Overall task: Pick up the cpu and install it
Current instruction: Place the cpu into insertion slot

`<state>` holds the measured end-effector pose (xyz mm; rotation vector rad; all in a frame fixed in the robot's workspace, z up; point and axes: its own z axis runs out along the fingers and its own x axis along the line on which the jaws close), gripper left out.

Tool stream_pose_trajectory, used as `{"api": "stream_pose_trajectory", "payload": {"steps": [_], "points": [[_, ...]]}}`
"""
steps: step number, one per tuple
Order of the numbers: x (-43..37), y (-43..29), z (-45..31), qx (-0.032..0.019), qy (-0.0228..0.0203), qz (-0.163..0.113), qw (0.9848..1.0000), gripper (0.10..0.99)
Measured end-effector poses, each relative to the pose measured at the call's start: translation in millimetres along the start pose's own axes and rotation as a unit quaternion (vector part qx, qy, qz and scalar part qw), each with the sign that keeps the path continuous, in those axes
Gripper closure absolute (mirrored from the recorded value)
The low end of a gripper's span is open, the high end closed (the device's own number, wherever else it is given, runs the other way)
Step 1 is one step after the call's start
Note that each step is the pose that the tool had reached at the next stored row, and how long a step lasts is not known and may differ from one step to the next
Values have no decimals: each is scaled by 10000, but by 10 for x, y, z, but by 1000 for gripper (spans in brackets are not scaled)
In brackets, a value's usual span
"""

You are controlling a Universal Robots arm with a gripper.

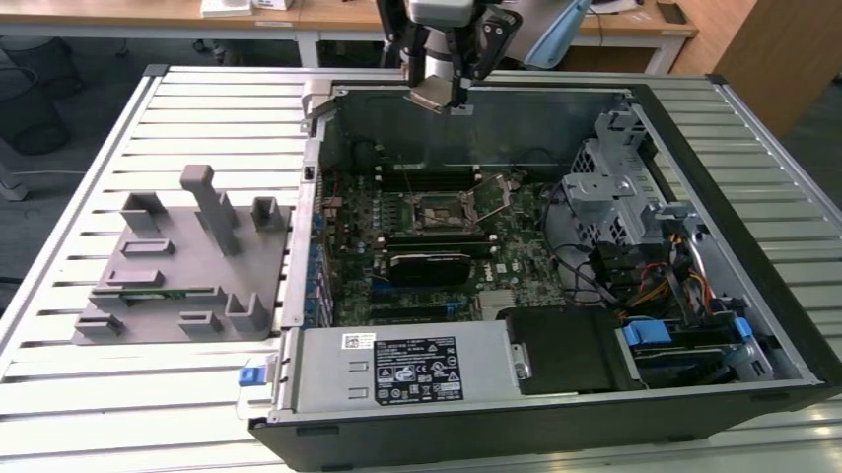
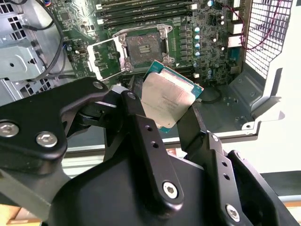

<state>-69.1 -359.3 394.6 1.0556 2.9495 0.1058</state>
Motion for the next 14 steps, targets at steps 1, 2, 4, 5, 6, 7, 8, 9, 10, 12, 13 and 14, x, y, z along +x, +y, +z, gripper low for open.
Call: {"api": "stream_pose_trajectory", "payload": {"steps": [1,2,4,5,6,7,8,9,10,12,13,14], "points": [[0,0,0,0,-2,26,10000,545],[0,0,0,-1,-3,51,10000,545],[0,0,0,-2,-7,102,9999,545],[0,0,0,-2,-8,128,9999,545],[0,0,1,-2,-10,154,9999,545],[0,0,1,-3,-12,179,9998,545],[0,0,1,-3,-14,206,9998,545],[1,1,1,-3,-15,231,9997,545],[1,1,1,-4,-17,258,9997,545],[1,1,1,-5,-20,310,9995,545],[2,2,1,-5,-22,334,9994,545],[2,2,2,-6,-23,358,9994,545]]}}
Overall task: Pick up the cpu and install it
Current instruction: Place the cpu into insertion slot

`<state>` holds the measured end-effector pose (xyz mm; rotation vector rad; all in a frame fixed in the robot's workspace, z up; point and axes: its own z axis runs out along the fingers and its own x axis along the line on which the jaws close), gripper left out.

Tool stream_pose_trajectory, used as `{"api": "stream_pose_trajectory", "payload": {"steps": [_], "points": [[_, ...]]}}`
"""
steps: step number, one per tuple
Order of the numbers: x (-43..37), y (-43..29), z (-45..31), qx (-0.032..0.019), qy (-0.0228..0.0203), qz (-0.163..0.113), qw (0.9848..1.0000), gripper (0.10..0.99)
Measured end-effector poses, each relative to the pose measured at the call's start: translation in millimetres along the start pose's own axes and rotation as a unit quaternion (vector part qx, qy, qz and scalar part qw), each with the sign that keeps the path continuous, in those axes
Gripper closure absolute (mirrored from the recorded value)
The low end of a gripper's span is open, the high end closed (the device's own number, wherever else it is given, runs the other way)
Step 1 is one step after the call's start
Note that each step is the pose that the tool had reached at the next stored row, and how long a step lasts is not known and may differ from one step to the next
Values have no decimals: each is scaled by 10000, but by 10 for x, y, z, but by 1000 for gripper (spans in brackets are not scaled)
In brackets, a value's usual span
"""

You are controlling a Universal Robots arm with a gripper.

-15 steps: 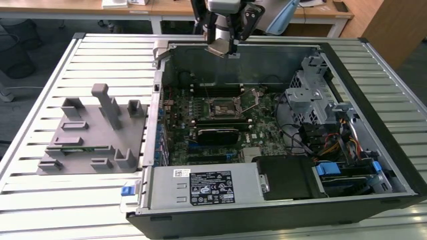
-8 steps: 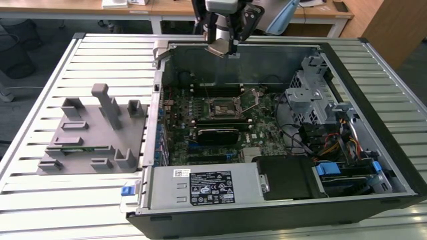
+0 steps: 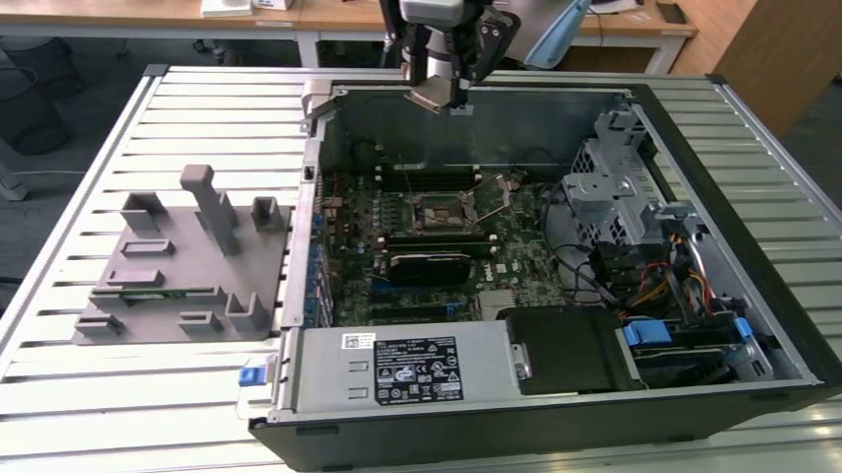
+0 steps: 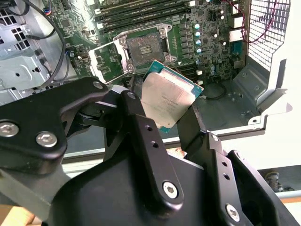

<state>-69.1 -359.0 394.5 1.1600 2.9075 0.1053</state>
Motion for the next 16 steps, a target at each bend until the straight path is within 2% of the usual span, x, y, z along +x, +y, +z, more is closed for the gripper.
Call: {"api": "stream_pose_trajectory", "payload": {"steps": [16], "points": [[3,3,1,-6,-26,394,9992,545]]}}
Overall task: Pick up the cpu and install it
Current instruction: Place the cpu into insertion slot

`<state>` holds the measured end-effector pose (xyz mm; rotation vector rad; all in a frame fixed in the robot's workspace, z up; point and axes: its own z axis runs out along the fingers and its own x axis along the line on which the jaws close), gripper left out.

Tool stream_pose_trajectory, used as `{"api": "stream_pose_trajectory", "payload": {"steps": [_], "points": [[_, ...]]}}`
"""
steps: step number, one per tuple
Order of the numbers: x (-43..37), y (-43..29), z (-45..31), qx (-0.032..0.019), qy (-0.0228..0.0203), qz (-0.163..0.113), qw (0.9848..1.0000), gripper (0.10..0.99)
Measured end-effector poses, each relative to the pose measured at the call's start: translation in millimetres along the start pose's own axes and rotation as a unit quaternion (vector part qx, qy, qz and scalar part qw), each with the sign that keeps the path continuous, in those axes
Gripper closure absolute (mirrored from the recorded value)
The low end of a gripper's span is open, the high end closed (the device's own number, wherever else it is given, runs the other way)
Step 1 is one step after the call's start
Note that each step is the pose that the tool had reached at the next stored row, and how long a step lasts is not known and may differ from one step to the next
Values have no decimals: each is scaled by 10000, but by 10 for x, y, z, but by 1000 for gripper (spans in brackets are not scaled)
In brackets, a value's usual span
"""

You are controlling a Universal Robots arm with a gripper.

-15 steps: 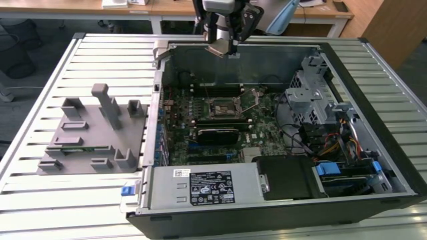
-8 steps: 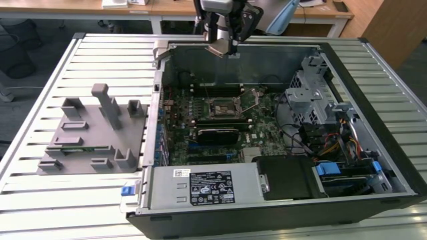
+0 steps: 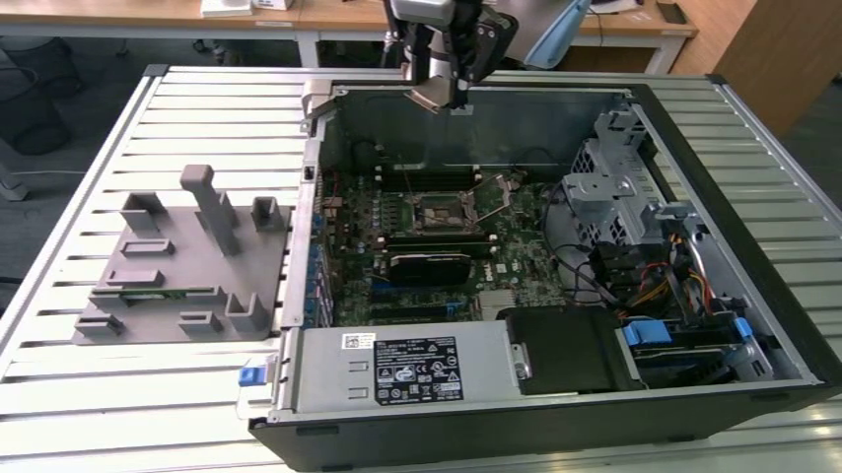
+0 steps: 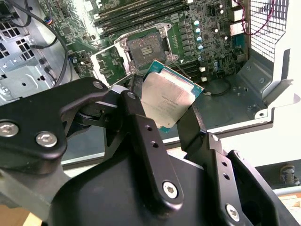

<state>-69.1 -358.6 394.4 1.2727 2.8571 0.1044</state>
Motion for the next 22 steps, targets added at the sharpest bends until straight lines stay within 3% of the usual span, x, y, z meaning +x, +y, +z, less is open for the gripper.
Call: {"api": "stream_pose_trajectory", "payload": {"steps": [16,22], "points": [[5,5,2,-6,-28,424,9991,545],[13,11,7,-12,-51,762,9971,545]]}}
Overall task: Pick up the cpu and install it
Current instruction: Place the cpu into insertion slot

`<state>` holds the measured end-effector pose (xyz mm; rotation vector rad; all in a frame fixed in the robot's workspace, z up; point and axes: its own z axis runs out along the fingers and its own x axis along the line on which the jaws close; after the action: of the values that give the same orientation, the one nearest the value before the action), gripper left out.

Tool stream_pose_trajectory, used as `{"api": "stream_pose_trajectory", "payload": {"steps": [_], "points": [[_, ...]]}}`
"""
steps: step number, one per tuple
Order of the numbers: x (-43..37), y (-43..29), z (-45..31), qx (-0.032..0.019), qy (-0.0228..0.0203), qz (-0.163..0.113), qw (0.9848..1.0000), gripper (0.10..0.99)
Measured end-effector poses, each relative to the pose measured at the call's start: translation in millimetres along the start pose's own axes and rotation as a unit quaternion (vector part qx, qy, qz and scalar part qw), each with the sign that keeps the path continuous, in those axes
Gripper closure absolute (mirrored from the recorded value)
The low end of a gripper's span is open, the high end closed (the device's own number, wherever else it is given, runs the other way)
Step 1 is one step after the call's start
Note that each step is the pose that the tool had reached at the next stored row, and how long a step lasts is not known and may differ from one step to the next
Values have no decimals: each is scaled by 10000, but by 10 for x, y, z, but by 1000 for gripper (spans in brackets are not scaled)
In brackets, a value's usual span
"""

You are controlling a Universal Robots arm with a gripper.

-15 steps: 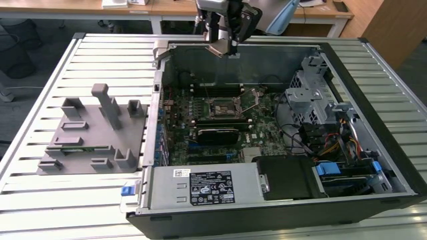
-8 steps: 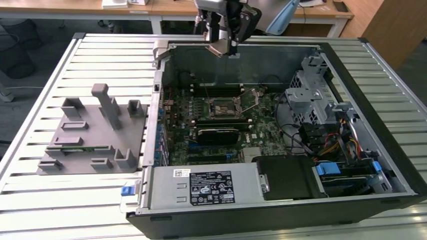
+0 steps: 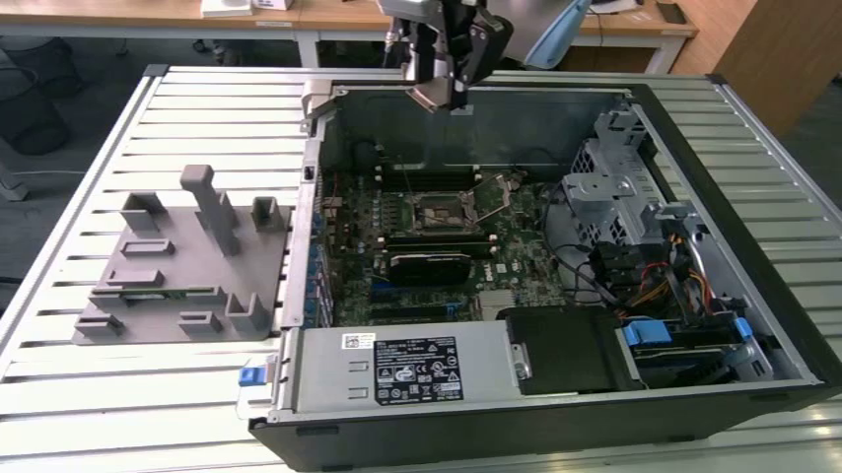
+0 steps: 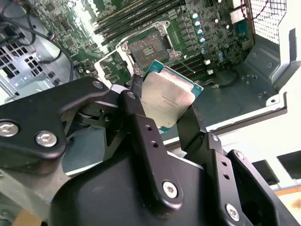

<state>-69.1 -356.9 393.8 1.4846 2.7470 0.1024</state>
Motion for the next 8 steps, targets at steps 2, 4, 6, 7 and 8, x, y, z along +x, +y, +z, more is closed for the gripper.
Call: {"api": "stream_pose_trajectory", "payload": {"steps": [2,4,6,7,8], "points": [[0,0,4,-2,-12,173,9999,545],[0,0,8,-5,-23,348,9994,545],[0,0,13,-7,-35,529,9986,545],[0,-1,15,-9,-41,612,9981,545],[0,-1,17,-9,-47,684,9976,545]]}}
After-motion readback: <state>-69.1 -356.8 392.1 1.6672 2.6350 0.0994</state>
